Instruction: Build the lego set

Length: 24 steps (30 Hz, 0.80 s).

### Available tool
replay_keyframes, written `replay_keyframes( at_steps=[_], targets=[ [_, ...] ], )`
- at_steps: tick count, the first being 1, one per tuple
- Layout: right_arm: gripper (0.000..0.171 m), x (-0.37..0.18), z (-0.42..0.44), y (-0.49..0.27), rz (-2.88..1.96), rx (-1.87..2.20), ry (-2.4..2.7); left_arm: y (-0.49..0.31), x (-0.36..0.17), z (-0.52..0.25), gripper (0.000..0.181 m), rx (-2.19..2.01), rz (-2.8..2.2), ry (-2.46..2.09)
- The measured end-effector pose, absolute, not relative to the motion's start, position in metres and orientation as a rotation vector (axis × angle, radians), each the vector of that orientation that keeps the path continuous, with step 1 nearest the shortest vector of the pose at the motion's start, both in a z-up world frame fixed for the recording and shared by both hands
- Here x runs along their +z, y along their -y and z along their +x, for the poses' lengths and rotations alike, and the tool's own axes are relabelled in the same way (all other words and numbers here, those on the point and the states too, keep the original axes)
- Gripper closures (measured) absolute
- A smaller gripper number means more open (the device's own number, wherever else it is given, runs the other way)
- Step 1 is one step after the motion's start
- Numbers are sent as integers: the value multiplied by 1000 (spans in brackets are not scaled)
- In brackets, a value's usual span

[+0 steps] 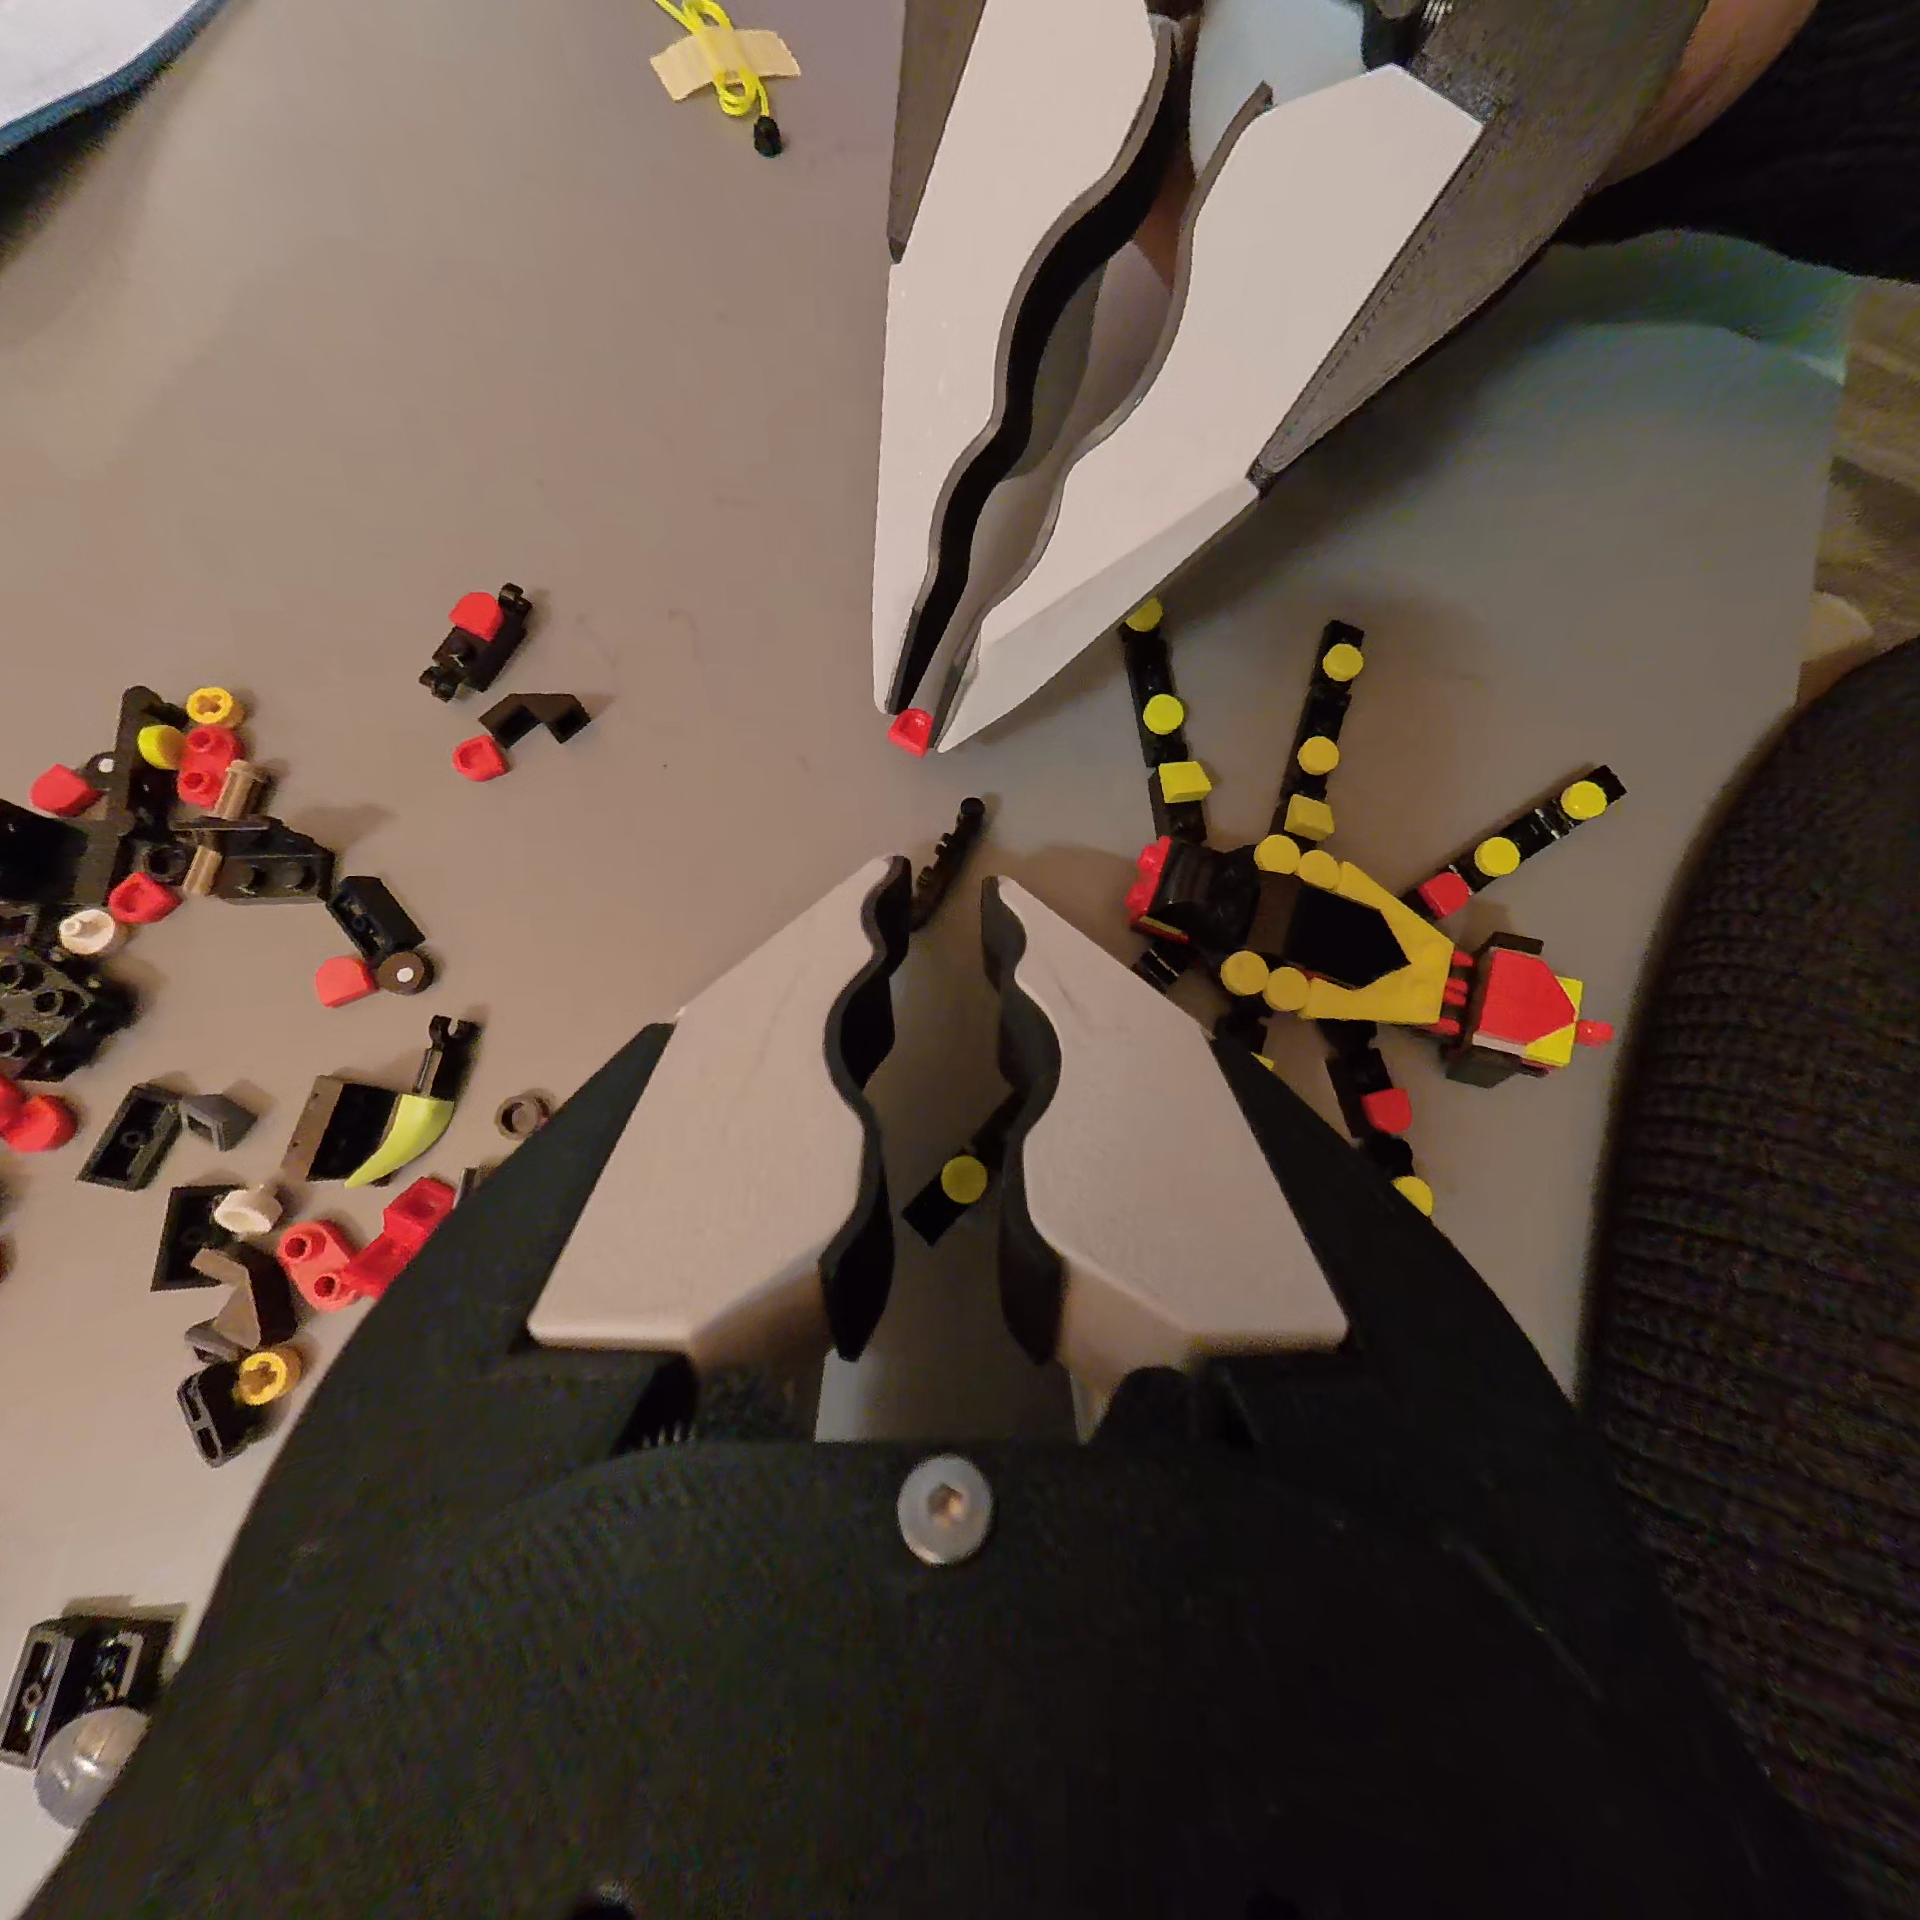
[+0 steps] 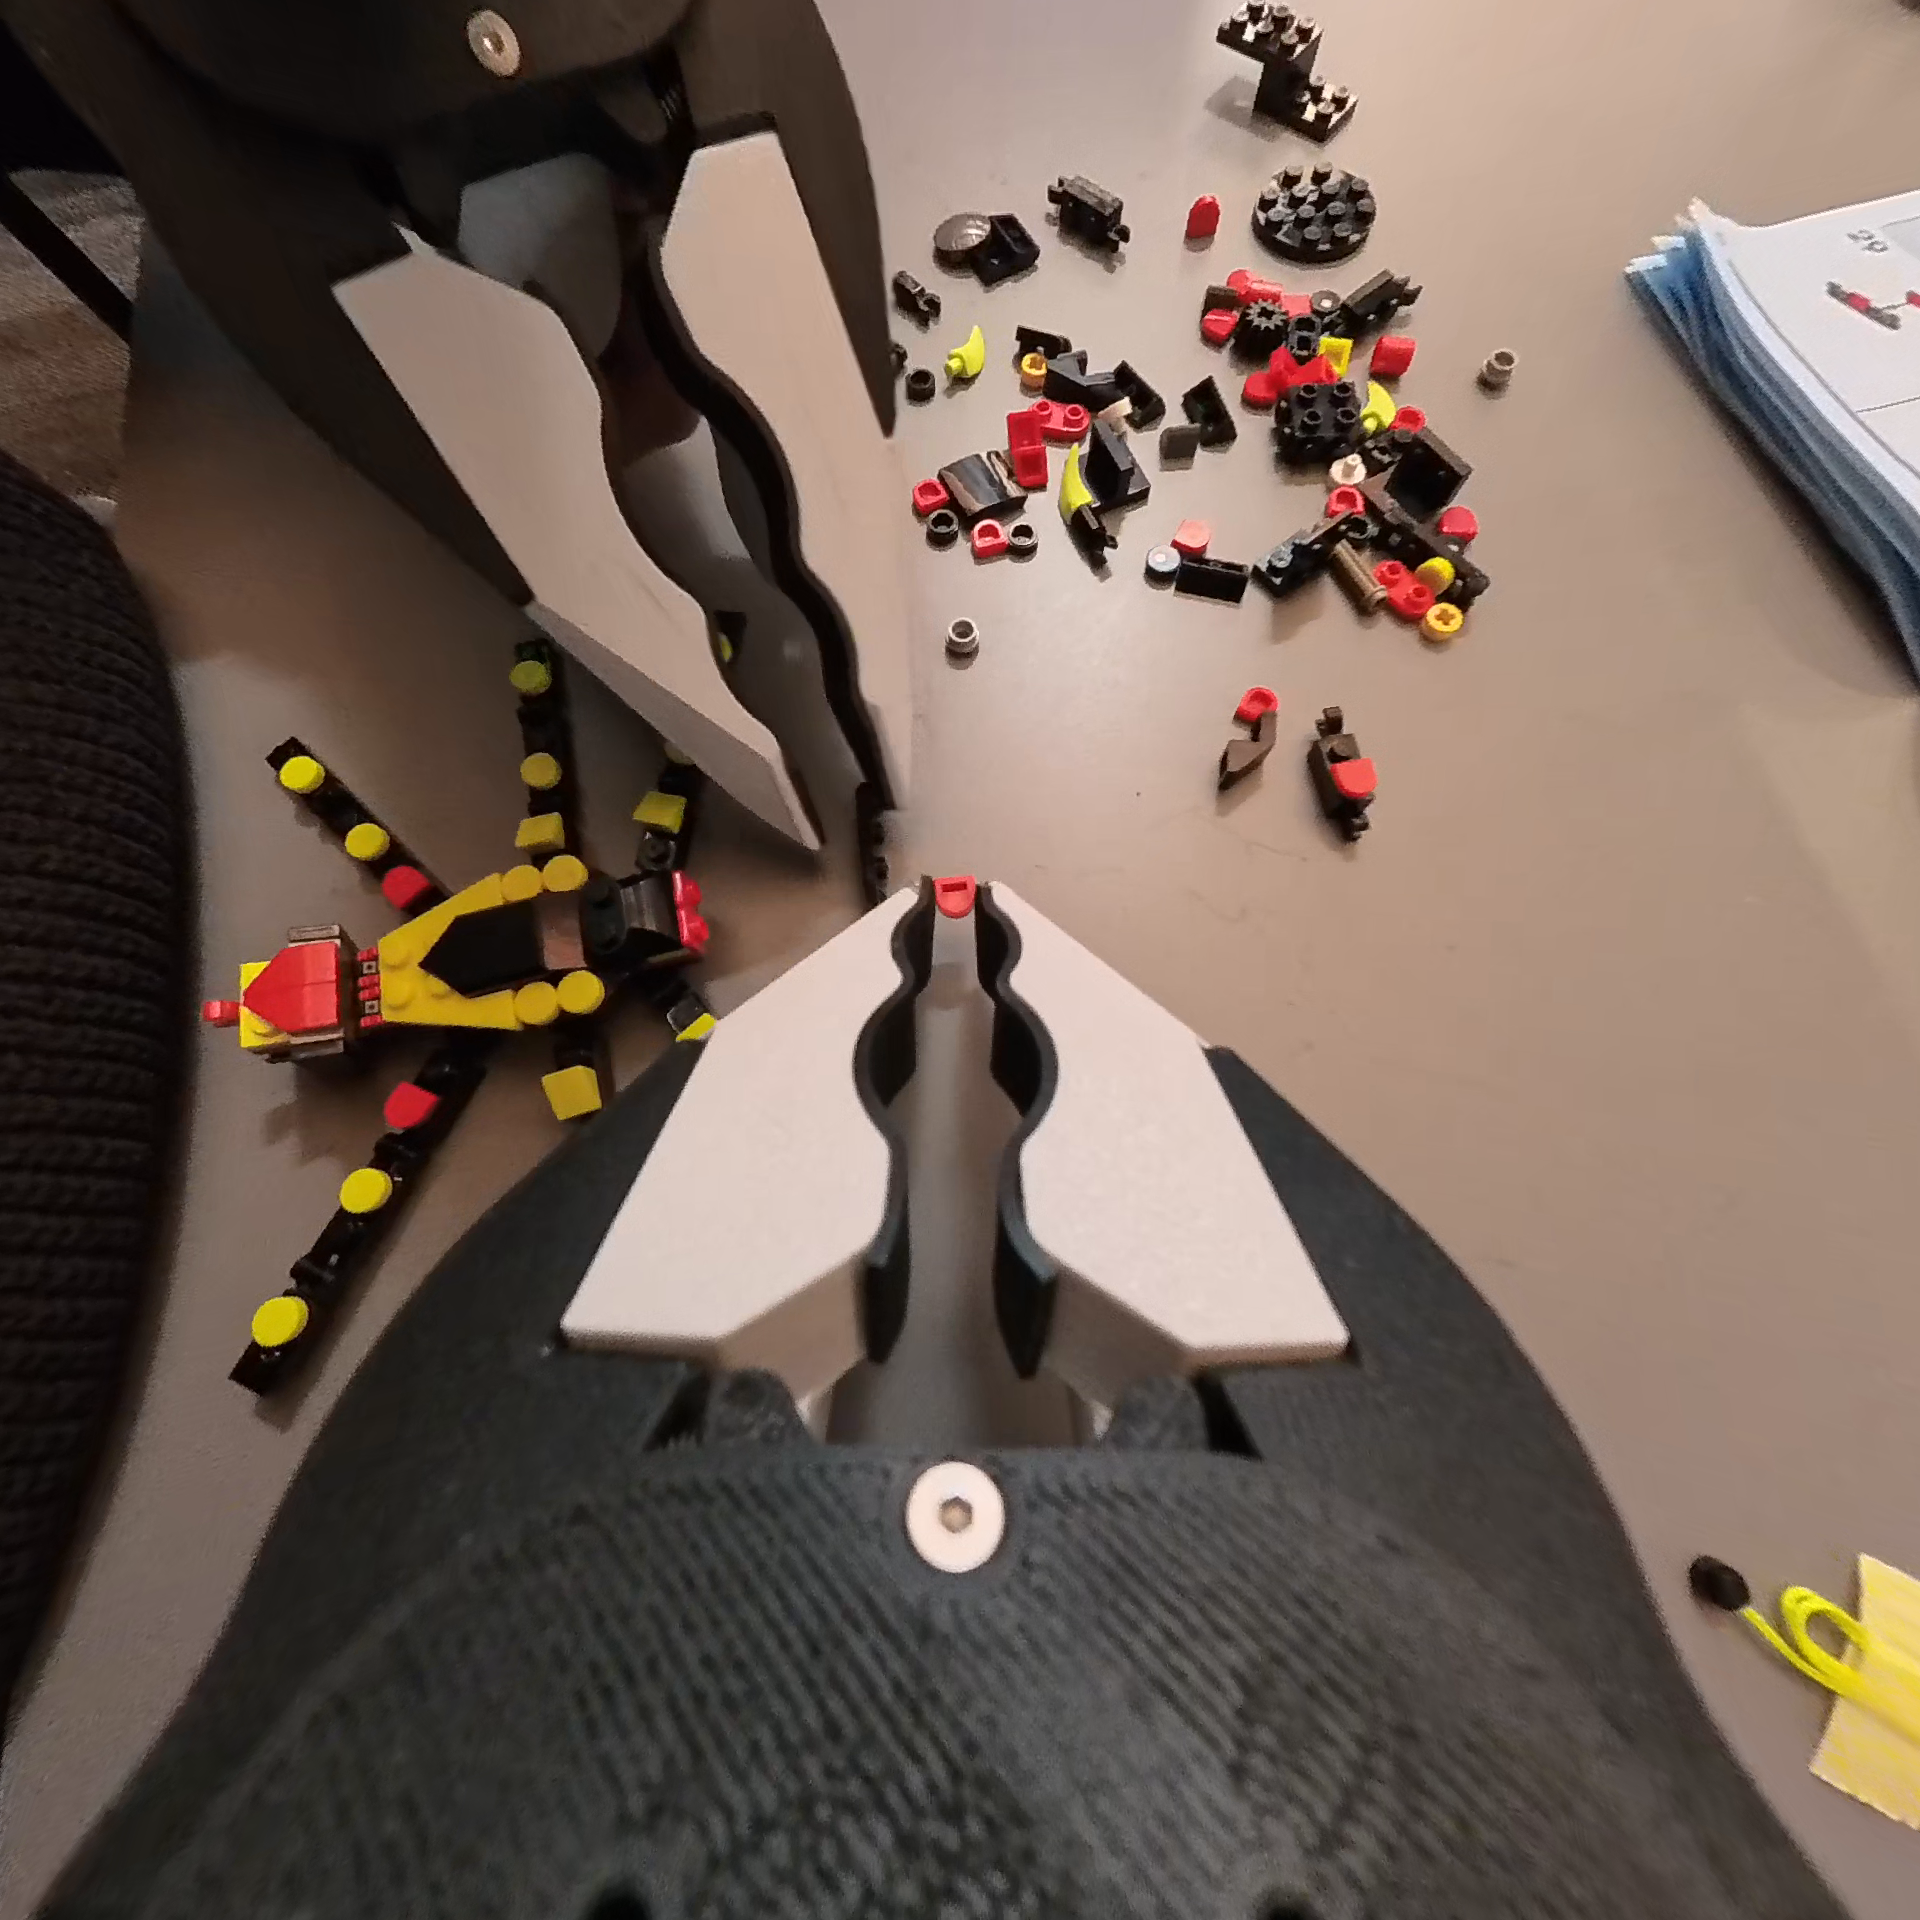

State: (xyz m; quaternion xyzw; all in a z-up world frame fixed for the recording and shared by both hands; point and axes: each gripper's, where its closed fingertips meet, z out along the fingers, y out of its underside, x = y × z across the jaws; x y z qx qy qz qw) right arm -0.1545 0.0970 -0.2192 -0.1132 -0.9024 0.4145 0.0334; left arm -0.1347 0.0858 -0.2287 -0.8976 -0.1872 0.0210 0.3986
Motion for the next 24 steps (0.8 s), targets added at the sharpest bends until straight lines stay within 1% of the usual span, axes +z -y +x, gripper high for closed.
replay_keyframes(
  at_steps=[6, 10, 15, 24],
  targets=[
    [166, -220, -155, -98, -351, 1276, 2777, -85, -233, -133, 179, 82, -2304, 444],
    [165, -220, -154, -98, -349, 1273, 2780, -86, -233, -137, 179, 147, -2315, 427],
    [166, -220, -155, -98, -352, 1273, 2774, -83, -229, -150, 179, 341, -2313, 366],
    [166, -219, -155, -98, -349, 1266, 2773, -88, -234, -134, 177, 271, -2336, 289]
  ],
)
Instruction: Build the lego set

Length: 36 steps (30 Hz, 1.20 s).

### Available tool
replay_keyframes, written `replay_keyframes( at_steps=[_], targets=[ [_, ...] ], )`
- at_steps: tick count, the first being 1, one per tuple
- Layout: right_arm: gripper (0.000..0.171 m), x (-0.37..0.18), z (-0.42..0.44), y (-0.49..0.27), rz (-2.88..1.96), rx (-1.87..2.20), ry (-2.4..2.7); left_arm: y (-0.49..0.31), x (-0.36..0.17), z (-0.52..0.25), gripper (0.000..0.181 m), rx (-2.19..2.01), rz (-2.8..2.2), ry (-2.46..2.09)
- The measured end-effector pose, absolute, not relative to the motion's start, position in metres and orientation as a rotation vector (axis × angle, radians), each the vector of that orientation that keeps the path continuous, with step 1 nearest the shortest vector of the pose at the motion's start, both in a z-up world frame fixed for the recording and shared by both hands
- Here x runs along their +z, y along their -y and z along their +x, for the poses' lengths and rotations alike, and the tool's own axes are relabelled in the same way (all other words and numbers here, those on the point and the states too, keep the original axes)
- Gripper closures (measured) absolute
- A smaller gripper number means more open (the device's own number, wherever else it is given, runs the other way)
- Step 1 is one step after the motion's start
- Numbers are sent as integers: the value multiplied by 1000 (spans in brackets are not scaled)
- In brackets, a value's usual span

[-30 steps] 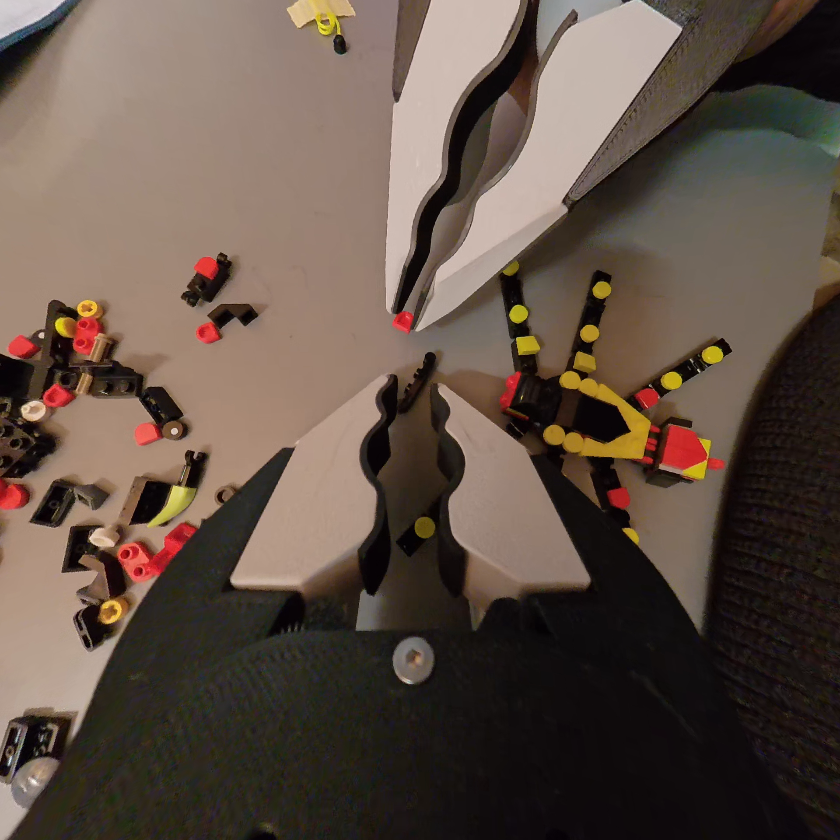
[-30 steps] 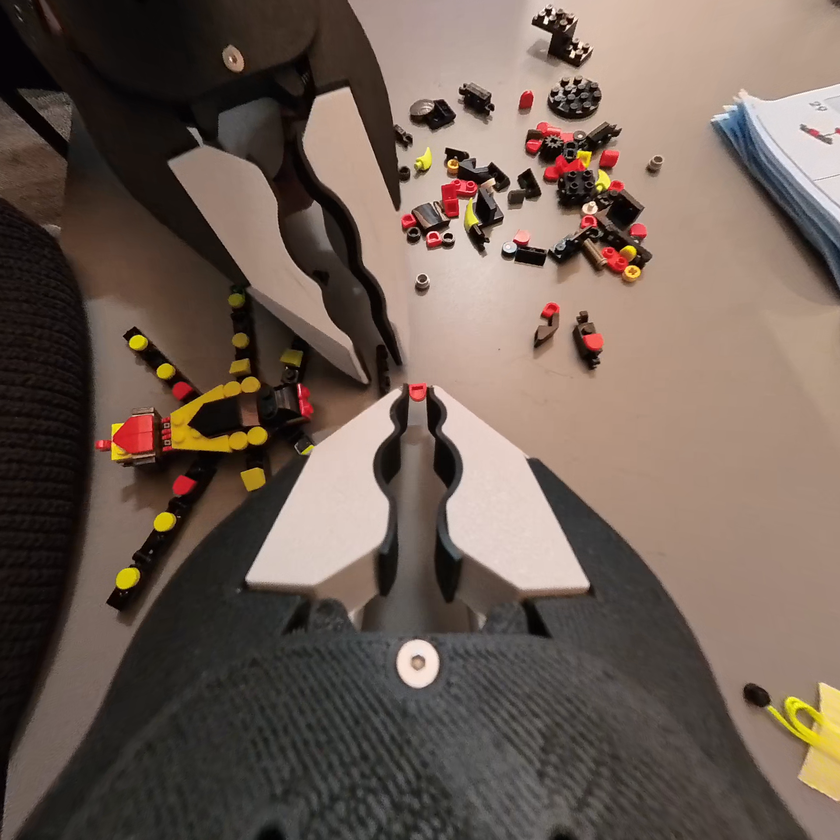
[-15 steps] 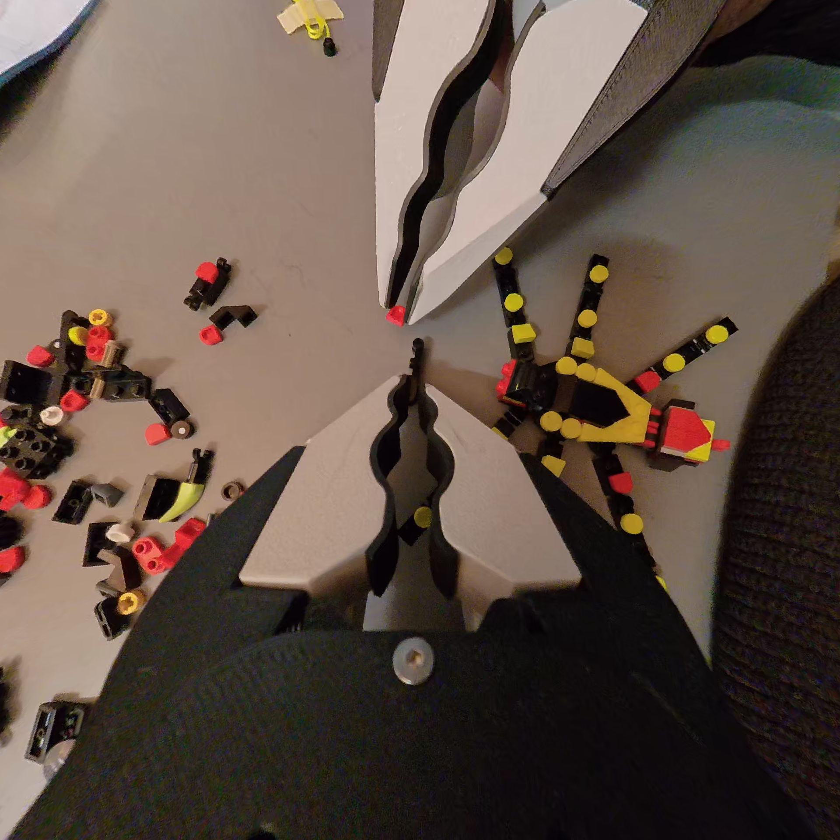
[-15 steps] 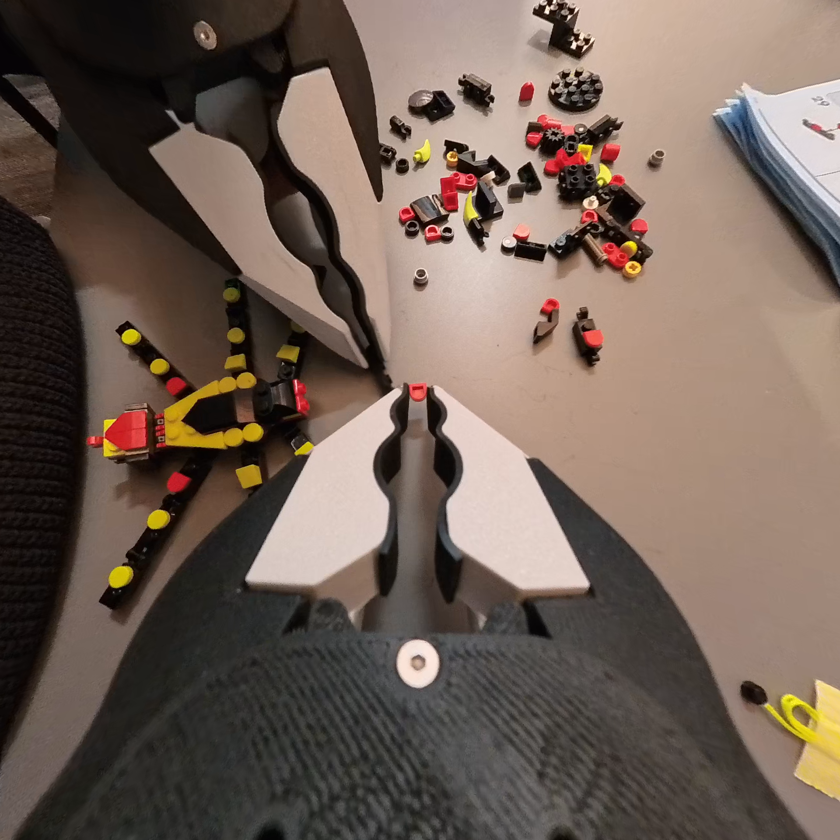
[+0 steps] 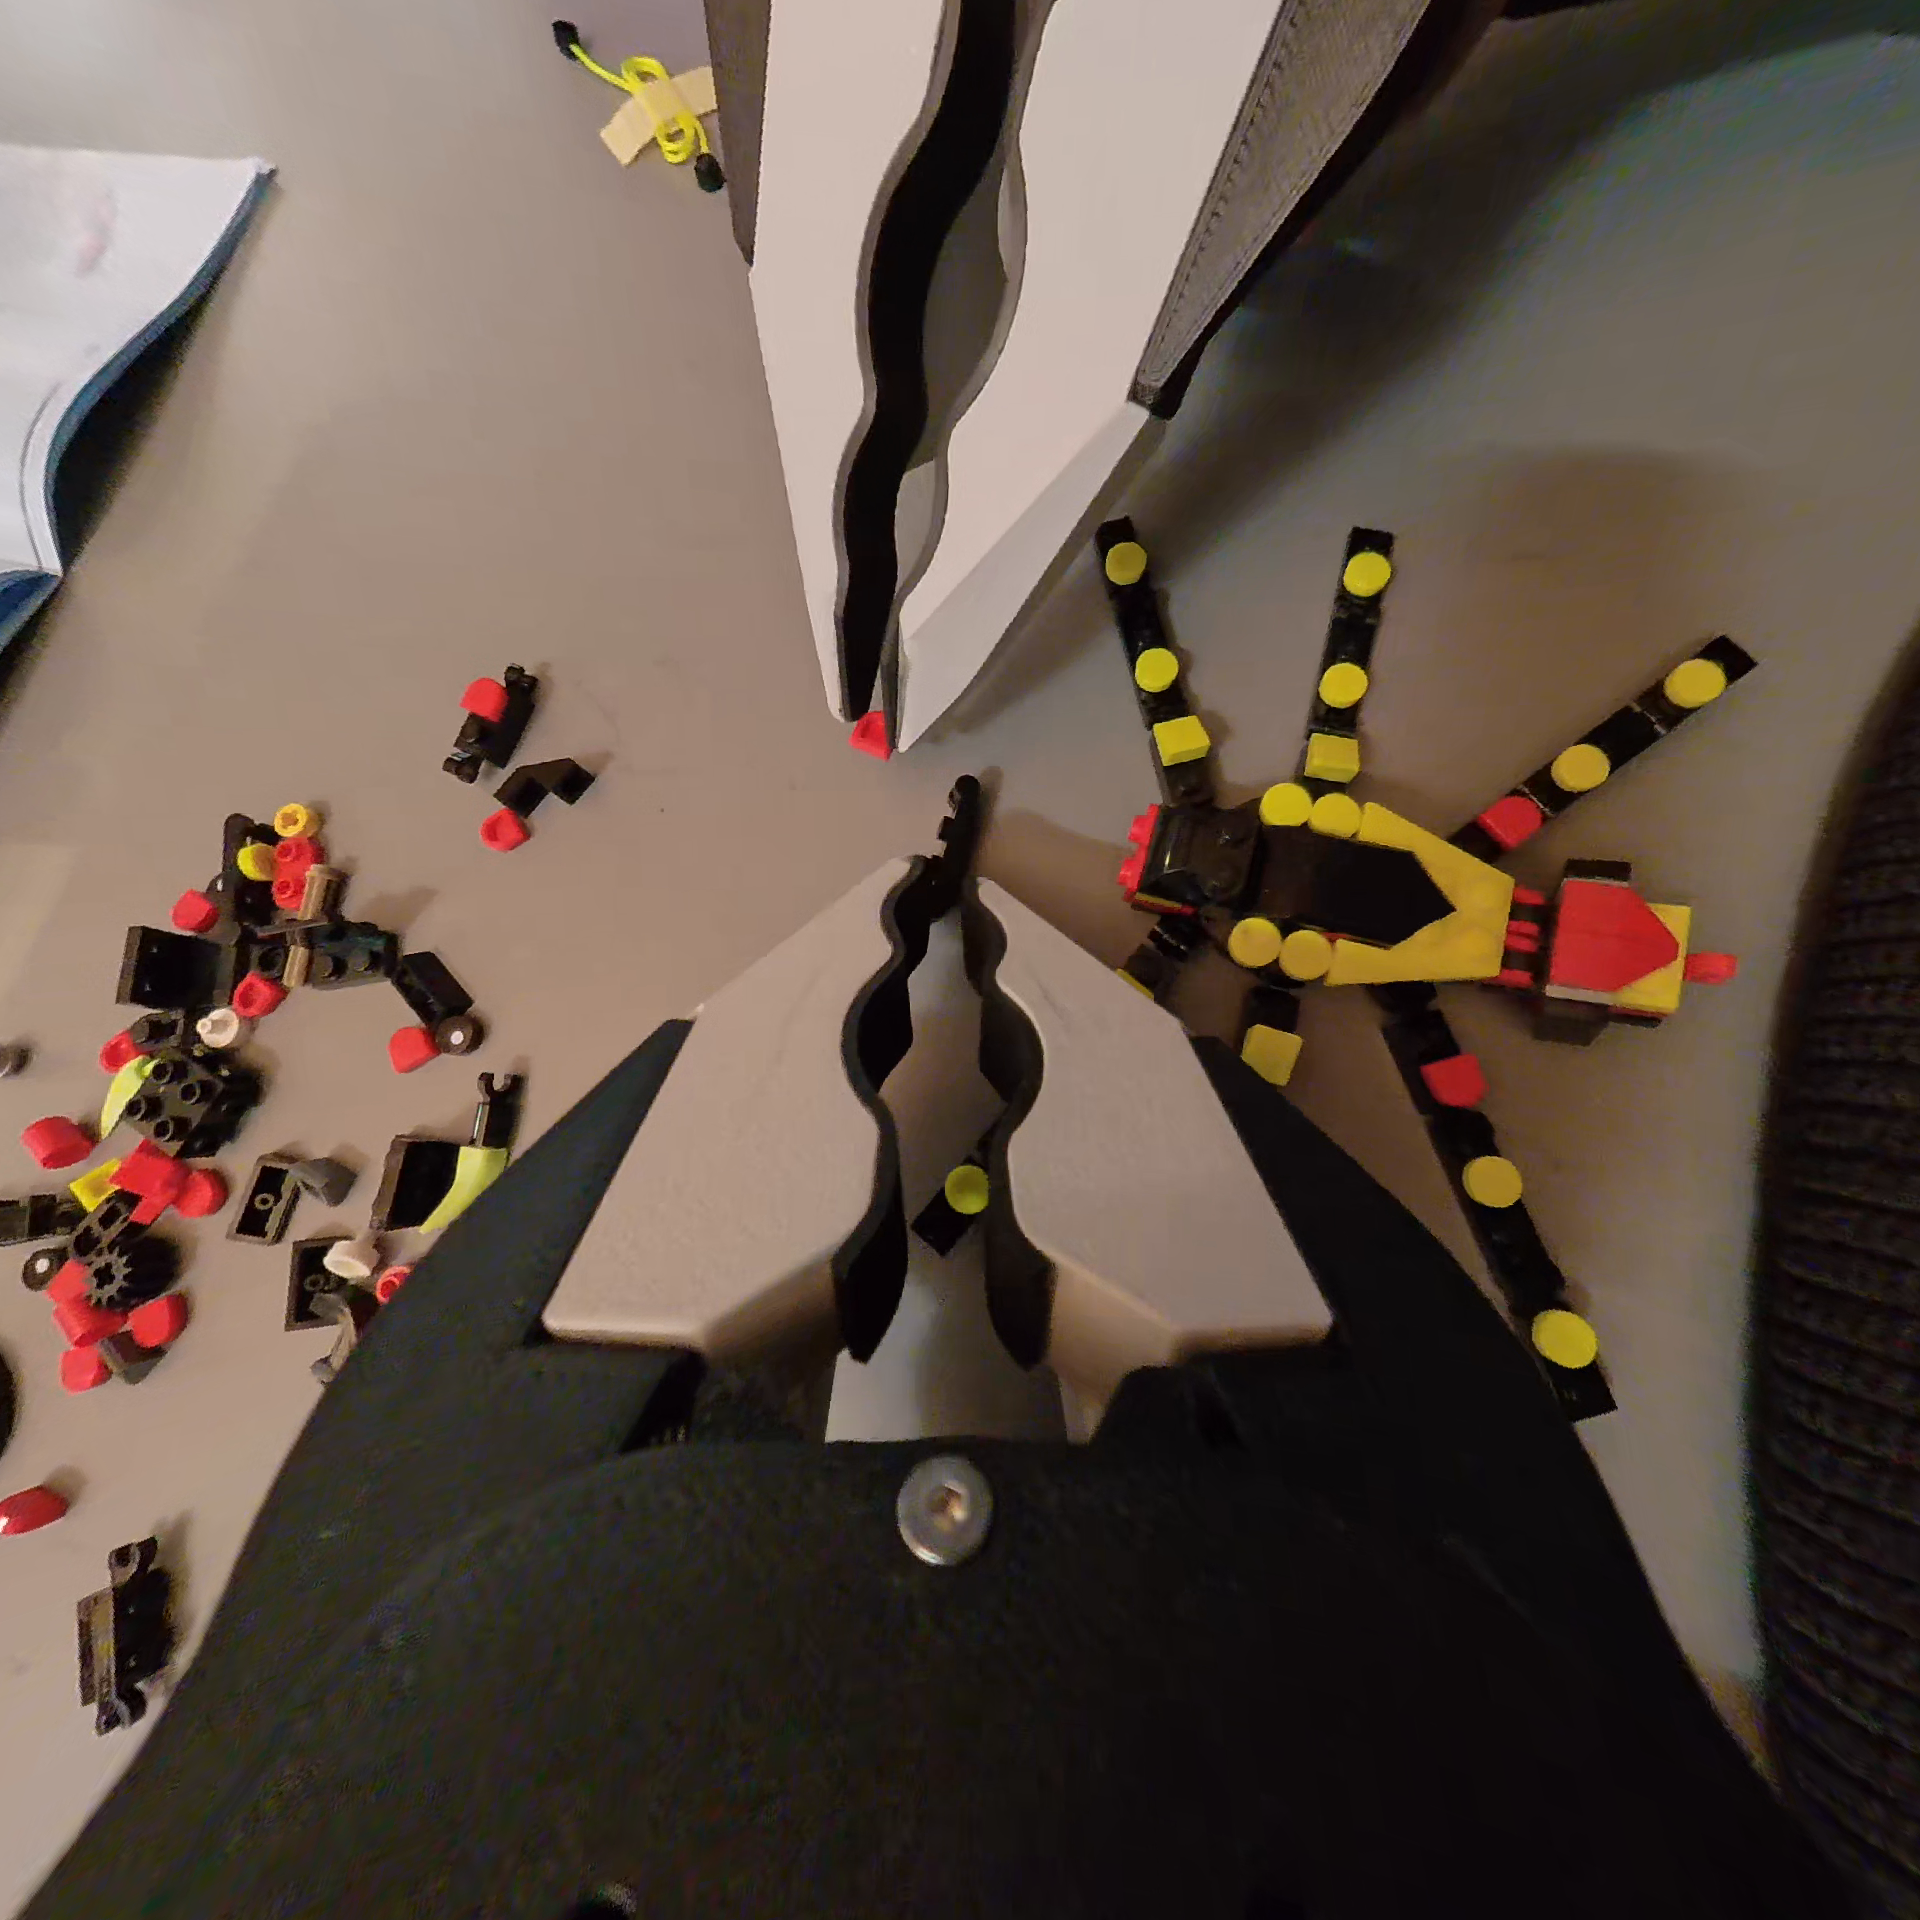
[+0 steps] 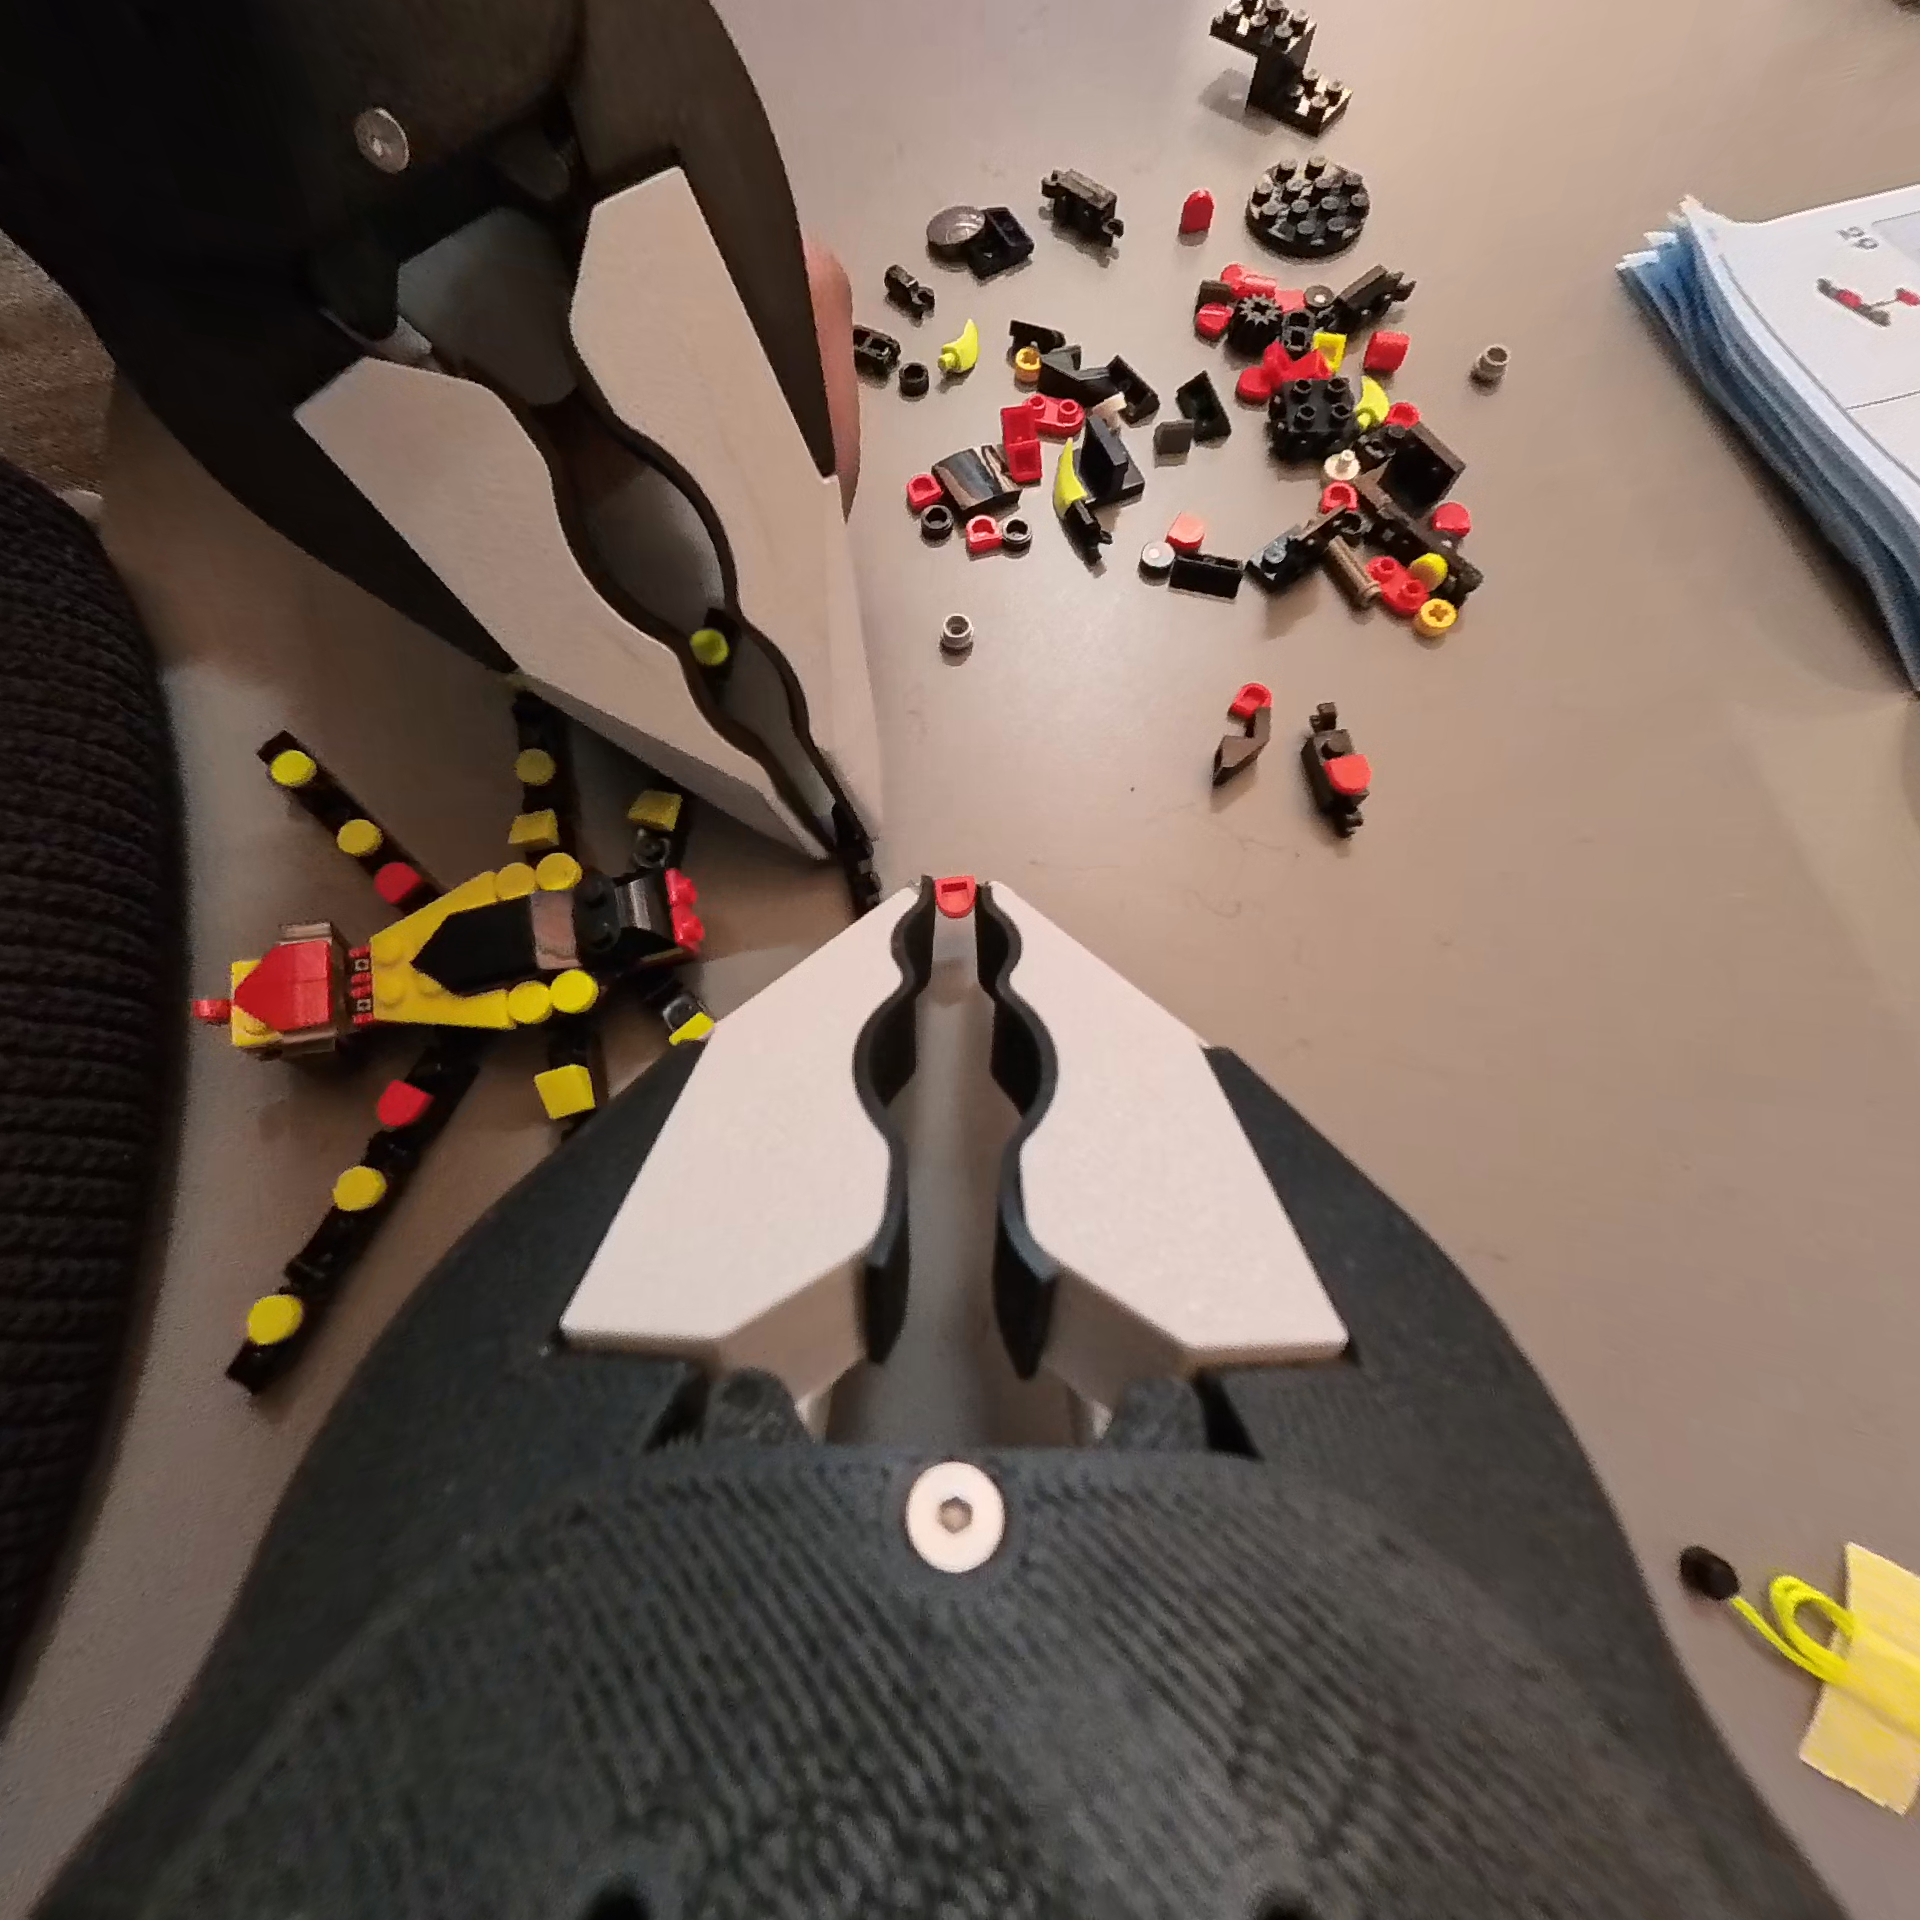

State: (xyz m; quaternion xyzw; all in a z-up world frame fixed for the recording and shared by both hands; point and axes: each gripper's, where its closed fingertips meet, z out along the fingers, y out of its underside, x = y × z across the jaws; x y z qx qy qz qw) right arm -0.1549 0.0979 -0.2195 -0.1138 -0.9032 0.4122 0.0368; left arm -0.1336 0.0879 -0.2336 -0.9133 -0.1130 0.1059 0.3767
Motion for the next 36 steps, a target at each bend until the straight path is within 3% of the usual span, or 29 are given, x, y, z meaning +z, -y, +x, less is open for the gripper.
replay_keyframes(
  at_steps=[17, 23, 25, 36],
  targets=[
    [166, -220, -155, -98, -354, 1267, 2774, -90, -227, -132, 177, 184, -2285, 353],
    [166, -220, -155, -98, -352, 1266, 2775, -93, -235, -135, 169, 170, -2314, 385],
    [166, -219, -156, -99, -353, 1265, 2769, -95, -233, -139, 178, 207, -2310, 387],
    [166, -216, -160, -102, -370, 1264, 2753, -80, -234, -171, 179, 596, -2373, 297]
  ],
)
